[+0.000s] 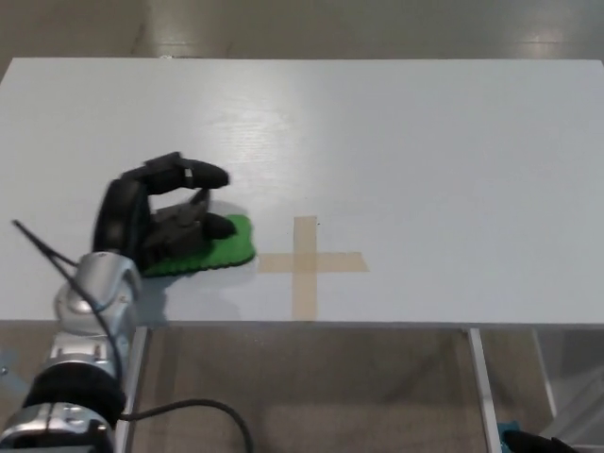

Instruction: Use the left hand to press on the green eraser and wipe the desk from center to the left and then back to center.

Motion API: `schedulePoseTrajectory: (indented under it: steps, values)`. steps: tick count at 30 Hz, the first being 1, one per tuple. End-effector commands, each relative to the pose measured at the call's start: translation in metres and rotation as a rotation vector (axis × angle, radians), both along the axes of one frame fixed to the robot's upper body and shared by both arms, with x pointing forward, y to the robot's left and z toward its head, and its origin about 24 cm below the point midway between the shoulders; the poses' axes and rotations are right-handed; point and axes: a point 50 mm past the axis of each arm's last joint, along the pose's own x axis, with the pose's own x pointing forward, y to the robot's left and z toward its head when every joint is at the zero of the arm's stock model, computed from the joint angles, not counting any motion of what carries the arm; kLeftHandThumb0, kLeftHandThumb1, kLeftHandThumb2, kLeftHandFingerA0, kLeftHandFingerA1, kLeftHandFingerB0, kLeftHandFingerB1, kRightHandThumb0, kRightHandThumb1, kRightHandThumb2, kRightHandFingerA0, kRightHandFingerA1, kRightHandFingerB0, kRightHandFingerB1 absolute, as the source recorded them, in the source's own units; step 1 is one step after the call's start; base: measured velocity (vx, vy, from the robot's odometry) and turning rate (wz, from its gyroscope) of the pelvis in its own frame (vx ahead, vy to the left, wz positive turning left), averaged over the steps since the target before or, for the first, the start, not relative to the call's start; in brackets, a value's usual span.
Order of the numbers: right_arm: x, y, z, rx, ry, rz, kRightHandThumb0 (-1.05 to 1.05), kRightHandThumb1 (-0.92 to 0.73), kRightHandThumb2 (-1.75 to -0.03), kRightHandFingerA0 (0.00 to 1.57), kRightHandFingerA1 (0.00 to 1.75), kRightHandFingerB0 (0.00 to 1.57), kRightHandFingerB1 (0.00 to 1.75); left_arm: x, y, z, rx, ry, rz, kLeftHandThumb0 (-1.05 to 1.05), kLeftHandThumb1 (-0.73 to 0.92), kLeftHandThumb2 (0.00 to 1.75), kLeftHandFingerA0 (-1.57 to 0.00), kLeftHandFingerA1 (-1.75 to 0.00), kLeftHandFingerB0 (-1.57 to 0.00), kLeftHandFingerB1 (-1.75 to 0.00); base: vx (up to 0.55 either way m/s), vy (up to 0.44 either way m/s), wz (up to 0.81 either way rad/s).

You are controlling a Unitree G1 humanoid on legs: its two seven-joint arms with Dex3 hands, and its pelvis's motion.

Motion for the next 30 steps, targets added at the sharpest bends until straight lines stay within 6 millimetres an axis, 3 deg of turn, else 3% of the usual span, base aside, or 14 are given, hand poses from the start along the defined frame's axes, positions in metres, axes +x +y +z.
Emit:
schedulePoseTrajectory:
  steps: [1,6,12,24,30]
  values:
    - [-0.007,0.002,-0.005,0.005,0.028,-0.015,-0.33,-0.63,-0.59,0.82,0.59,0.73,0.53,-0.017,0.034,-0.022,-0.067,0.098,0.098,-0.08,0.83,0.73,-1.06,-0.78,-0.86,-1.00,0.00,0.000,0.00]
    - [-0.008,0.002,-0.006,0.016,0.037,-0.019,-0.33,-0.64,-0.59,0.80,0.57,0.73,0.52,-0.027,0.054,-0.028,-0.071,0.117,0.155,-0.09,0.85,0.71,-1.05,-0.79,-0.87,-0.98,0.00,0.000,0.00]
    - [-0.010,0.003,-0.007,0.032,0.046,-0.037,-0.32,-0.64,-0.59,0.79,0.55,0.73,0.52,-0.032,0.063,-0.033,-0.077,0.139,0.180,-0.09,0.84,0.72,-1.05,-0.80,-0.86,-0.99,0.00,0.000,0.00]
    - [-0.011,0.002,-0.007,0.018,0.048,-0.021,-0.32,-0.64,-0.59,0.76,0.52,0.73,0.52,-0.038,0.064,-0.041,-0.092,0.163,0.187,-0.09,0.83,0.73,-1.05,-0.82,-0.87,-1.00,0.00,0.000,0.00]
    - [-0.011,0.002,-0.007,0.018,0.046,-0.024,-0.32,-0.63,-0.58,0.75,0.52,0.73,0.52,-0.031,0.051,-0.038,-0.068,0.142,0.151,-0.09,0.83,0.73,-1.05,-0.82,-0.87,-1.00,0.00,0.000,0.00]
